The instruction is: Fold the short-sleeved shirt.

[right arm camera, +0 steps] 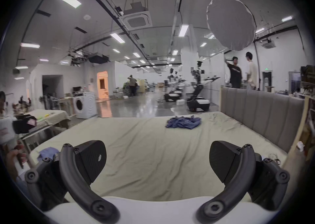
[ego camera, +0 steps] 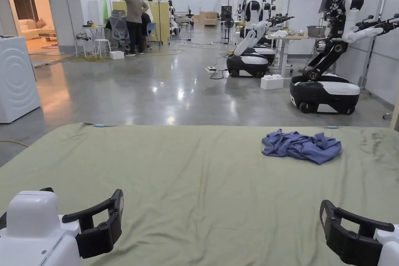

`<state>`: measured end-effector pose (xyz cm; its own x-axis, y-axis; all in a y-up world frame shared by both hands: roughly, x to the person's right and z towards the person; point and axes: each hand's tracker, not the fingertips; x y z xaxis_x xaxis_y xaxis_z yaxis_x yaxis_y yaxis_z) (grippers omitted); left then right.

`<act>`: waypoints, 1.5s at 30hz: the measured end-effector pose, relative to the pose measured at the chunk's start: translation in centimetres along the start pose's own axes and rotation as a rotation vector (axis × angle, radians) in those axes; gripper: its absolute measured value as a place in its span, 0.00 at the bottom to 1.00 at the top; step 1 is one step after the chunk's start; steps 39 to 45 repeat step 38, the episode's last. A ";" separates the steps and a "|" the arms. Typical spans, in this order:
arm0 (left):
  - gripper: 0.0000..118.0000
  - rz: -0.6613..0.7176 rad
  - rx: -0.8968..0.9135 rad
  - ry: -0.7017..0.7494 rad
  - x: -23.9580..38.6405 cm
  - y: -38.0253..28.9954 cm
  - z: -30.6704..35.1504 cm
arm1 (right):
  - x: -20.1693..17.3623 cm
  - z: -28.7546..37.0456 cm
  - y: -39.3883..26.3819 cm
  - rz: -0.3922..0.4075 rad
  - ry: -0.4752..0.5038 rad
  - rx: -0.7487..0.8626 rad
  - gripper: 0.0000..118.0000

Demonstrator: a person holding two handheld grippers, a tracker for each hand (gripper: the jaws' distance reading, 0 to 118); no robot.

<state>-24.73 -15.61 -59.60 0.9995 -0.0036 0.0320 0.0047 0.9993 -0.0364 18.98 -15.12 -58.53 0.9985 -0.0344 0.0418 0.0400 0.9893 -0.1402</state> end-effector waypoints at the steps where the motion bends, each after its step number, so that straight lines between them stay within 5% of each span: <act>1: 0.97 -0.008 0.004 -0.001 0.1 0.0 0.1 | -0.4 -0.1 -0.1 -0.002 -0.056 -0.005 1.00; 7: 0.97 0.000 0.018 0.001 -0.1 0.3 0.3 | -0.3 -0.6 0.0 -0.078 -0.040 -0.061 1.00; 15: 0.97 0.198 -0.016 -0.179 -1.4 0.2 -0.1 | 0.0 -1.2 0.2 -0.036 -0.096 -0.062 1.00; 22: 0.97 0.118 0.001 -0.143 0.2 0.9 -0.1 | -1.3 -1.0 0.7 -0.023 -0.090 -0.052 1.00; 45: 0.97 0.227 -0.053 -0.162 -1.0 -0.1 -1.6 | -1.7 -0.9 1.0 -0.025 -0.074 -0.047 1.00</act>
